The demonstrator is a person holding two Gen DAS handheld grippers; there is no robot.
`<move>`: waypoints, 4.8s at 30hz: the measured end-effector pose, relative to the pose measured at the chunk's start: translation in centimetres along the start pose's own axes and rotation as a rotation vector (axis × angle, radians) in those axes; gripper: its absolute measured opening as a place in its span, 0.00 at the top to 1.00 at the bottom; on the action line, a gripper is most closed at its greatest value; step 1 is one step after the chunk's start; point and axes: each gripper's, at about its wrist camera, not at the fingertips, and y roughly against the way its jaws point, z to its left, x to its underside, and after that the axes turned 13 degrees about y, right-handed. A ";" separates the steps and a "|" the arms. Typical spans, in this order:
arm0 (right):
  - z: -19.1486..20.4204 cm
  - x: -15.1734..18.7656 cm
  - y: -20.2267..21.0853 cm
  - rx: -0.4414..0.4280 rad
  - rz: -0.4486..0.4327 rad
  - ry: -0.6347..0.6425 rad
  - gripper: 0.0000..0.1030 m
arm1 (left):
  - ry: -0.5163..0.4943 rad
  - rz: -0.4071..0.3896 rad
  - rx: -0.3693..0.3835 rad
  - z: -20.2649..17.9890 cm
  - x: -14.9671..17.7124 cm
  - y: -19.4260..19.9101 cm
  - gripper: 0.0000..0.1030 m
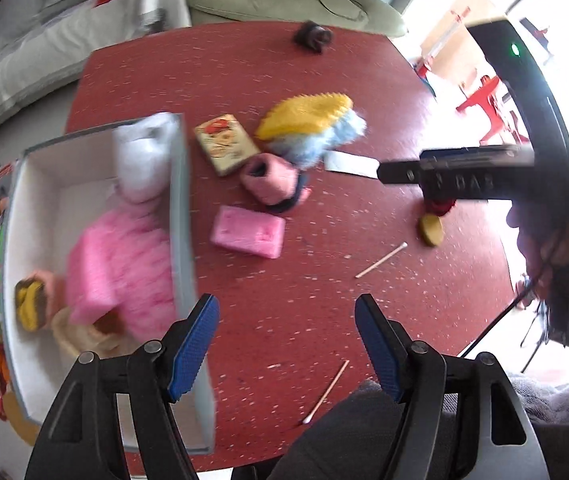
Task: Organize soft objects
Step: 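Grasp the second pink foam block with the left tool while the right tool grasps the white paper strip, then carry the pink foam block and white paper strip with both tools over the box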
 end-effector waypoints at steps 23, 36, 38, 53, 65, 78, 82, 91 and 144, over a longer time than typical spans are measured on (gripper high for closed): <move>-5.9 -2.8 -8.6 -0.049 0.111 0.399 0.24 | 0.232 0.162 -0.243 0.1 -4.8 -15.4 0.25; -2.5 -2.2 -11.8 -0.031 0.169 0.584 0.89 | 0.177 0.074 -0.233 1.4 -4.4 -14.1 0.68; -2.5 -1.4 -11.6 -0.037 0.171 0.568 0.90 | 0.163 0.092 -0.231 1.4 -4.2 -14.1 0.68; -5.4 5.2 -6.1 -0.184 0.074 0.157 0.90 | 0.172 0.074 -0.142 0.4 1.0 -10.2 0.67; -3.4 8.0 -1.2 -0.146 0.047 0.106 0.90 | 0.115 0.022 -0.145 -1.1 4.7 -3.1 0.67; 1.8 7.1 0.3 -0.153 0.015 0.151 0.90 | 0.122 -0.072 -0.152 0.7 2.8 0.4 0.67; 3.7 6.2 0.9 -0.146 0.000 0.193 0.90 | 0.138 -0.091 -0.156 2.0 3.0 1.6 0.67; 7.4 4.7 1.7 -0.143 -0.021 0.248 0.90 | 0.190 -0.116 -0.173 5.4 3.5 3.3 0.67; 20.9 -3.7 3.6 -0.138 -0.068 0.427 0.89 | 0.362 -0.106 -0.170 17.3 6.2 4.6 0.67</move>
